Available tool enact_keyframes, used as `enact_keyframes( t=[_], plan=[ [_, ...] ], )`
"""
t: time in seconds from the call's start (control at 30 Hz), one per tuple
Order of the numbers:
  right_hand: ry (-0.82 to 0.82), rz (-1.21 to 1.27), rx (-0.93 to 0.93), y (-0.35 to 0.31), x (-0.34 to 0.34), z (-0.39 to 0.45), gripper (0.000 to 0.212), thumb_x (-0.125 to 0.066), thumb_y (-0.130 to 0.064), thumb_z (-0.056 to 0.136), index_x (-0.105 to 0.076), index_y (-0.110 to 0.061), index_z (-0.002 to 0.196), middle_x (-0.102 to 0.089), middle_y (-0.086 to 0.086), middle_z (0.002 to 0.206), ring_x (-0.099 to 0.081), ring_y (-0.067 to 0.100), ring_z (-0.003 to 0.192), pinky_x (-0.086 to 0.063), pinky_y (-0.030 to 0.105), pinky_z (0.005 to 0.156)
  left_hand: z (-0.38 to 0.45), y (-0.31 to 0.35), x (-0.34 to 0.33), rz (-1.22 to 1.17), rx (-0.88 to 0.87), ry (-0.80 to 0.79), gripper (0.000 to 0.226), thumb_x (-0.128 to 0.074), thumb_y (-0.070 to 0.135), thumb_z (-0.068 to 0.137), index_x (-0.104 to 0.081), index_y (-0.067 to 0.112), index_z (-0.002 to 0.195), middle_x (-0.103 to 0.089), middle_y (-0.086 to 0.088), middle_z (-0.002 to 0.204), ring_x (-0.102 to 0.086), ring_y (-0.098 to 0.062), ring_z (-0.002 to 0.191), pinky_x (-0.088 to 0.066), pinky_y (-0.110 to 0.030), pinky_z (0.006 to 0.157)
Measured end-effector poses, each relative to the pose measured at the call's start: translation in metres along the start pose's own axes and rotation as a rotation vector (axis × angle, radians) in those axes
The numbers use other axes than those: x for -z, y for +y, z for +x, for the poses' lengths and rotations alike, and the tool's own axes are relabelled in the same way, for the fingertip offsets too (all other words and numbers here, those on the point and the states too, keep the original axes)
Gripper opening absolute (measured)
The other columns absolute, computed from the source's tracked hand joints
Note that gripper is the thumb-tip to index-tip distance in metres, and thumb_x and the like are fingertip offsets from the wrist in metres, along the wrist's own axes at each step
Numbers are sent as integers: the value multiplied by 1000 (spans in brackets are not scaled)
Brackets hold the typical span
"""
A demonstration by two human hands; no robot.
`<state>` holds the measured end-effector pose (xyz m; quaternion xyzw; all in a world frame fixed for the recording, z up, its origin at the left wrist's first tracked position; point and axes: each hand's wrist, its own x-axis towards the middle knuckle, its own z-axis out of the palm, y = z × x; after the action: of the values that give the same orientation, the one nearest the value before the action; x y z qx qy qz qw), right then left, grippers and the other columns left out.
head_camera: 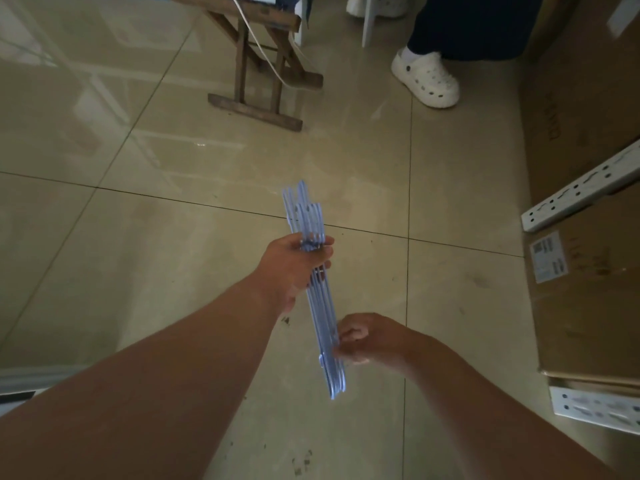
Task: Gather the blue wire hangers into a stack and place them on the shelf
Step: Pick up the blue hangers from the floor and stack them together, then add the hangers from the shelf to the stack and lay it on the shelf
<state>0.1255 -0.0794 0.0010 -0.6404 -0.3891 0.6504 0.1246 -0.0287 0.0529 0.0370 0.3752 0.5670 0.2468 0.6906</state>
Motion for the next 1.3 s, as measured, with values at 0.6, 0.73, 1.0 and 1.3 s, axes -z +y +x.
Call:
enact_keyframes(
  t=[0.6,0.73,1.0,1.3],
  plan=[
    [-71,742,175,-53,26,-48,22,-55,2,102,-66,4,121,-75,23,116,-73,37,111,-58,48,100,-43,72,-63,-46,26,-319,36,-78,-6,83,-72,-1,118,-75,-30,115,-77,-31,98,-62,-40,93],
    [-48,776,190,-97,36,-130,20,-54,1,104,-68,-2,118,-76,23,117,-72,40,115,-55,51,104,-103,143,-78,111,-53,-425,33,-73,-4,90,-72,-2,122,-75,-31,115,-77,-37,105,-65,-38,88],
    [-24,899,171,-234,49,-334,21,-58,-2,100,-68,1,119,-73,30,119,-72,44,110,-57,53,99,-258,313,-105,188,-5,-552,28,-65,3,99,-73,11,124,-75,-29,117,-76,-34,109,-62,-43,95],
    [290,846,181,-388,62,-551,19,-66,-3,99,-67,5,116,-75,30,108,-77,37,92,-64,41,82,-428,501,-133,242,4,-675,23,-64,9,102,-74,13,121,-76,-22,120,-74,-39,112,-55,-59,103]
  ],
)
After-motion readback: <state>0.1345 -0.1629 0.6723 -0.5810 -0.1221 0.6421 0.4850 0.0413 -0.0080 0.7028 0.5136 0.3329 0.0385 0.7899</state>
